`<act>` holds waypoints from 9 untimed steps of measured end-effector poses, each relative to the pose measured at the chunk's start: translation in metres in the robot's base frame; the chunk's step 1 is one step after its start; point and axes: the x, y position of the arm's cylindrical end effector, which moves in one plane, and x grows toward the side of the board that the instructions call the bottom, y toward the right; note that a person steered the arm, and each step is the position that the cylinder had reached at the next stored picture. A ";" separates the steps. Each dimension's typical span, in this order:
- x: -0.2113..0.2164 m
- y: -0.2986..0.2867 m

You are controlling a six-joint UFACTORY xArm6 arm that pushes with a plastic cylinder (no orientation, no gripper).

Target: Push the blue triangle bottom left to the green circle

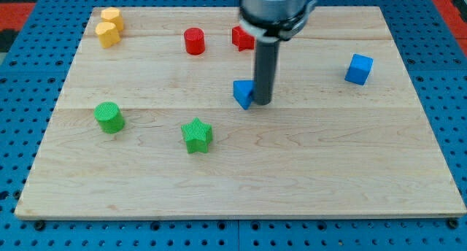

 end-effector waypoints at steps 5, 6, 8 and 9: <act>-0.059 -0.166; -0.025 -0.198; -0.080 -0.163; -0.037 -0.114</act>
